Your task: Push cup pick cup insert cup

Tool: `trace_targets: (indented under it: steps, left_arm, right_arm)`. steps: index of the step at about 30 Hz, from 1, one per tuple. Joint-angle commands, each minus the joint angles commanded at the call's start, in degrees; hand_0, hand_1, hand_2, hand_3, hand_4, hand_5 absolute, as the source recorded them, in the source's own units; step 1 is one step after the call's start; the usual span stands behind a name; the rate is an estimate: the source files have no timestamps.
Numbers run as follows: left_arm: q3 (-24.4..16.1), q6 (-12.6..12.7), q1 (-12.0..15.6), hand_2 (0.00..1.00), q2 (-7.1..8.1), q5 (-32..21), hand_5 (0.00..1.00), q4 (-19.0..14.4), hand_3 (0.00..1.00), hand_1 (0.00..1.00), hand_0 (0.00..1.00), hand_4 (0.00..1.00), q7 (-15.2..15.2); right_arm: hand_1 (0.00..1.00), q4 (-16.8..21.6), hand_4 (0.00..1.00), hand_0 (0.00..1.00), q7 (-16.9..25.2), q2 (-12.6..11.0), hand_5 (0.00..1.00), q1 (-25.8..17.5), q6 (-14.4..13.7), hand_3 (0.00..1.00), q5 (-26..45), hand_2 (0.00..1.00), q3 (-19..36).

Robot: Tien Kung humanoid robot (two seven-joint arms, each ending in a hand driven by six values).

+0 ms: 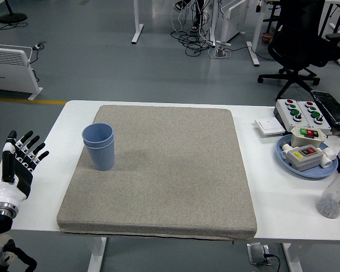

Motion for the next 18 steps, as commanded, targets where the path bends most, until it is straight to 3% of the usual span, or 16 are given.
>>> trace_targets:
  steps: [18]
  left_arm:
    - [-1.5,0.5,-0.2,0.88,-0.48,0.4,0.998,1.2,0.85,0.843,0.78,0.691,-0.1]
  right_arm:
    - [0.639,0.0,0.178,0.717,-0.3,0.2,0.415,0.4,0.5,0.604,-1.2,0.669,0.8]
